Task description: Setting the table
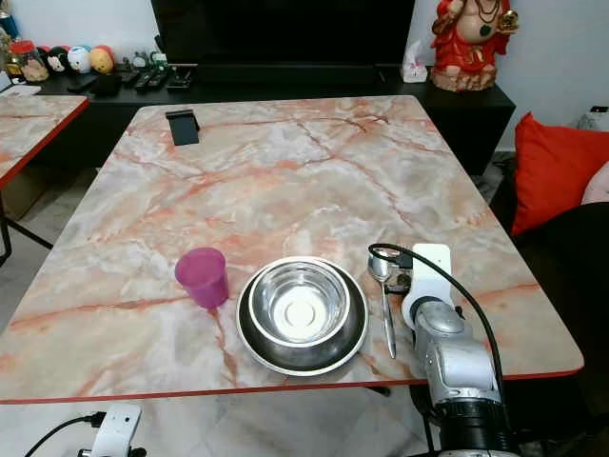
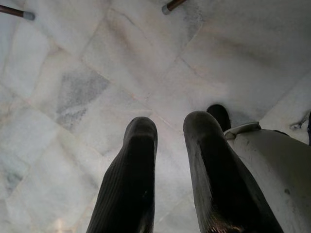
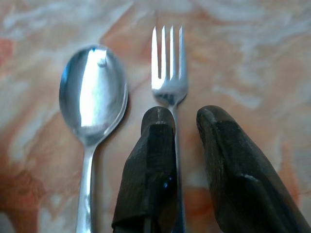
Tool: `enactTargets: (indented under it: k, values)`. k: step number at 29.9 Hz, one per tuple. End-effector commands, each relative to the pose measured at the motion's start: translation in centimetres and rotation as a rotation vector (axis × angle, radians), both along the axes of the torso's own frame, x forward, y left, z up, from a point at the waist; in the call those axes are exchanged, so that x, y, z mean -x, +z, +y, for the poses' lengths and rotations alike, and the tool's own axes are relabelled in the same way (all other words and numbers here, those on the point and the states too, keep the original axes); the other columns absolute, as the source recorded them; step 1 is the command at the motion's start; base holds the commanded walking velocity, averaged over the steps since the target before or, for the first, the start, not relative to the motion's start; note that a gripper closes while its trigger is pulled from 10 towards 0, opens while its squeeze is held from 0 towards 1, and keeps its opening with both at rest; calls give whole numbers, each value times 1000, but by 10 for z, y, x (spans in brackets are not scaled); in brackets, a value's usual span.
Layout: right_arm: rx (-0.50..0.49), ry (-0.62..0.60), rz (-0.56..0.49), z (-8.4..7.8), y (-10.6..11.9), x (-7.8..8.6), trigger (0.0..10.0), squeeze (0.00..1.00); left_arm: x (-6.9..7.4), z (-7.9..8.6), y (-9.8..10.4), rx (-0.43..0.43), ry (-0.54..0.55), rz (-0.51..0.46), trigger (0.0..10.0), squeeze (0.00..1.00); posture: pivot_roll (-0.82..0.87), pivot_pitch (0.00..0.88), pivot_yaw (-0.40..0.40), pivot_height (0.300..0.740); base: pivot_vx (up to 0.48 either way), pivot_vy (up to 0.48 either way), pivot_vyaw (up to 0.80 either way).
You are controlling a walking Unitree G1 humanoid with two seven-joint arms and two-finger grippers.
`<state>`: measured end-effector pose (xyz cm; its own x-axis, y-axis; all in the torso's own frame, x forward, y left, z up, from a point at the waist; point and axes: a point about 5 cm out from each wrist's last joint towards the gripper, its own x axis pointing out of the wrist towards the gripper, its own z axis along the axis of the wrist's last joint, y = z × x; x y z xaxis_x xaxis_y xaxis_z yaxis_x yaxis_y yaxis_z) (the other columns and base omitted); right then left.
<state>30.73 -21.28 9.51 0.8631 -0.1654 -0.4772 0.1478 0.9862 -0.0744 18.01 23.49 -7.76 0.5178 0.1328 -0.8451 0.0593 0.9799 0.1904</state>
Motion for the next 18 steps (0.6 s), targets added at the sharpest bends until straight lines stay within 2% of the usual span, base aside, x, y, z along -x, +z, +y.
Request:
enactTargets:
  k: [1,10,15,18]
  values:
    - [-9,-5,-41,1,9,-2,10000,0,0,4,1,-16,-19,9,10000,0,-91,0,27,740,0,0,0]
    - [-24,-7,-57,3,12,-1,10000,0,-1,3,1,-18,-22,8,10000,0,-92,0,28,740,0,0,0]
    - [-37,-29,-160,2,25,-6,10000,0,-1,3,1,-20,-20,7,10000,0,-92,0,28,740,0,0,0]
    - [14,-47,-209,-3,33,-7,10000,0,-1,3,1,-21,-18,6,10000,0,-92,0,28,740,0,0,0]
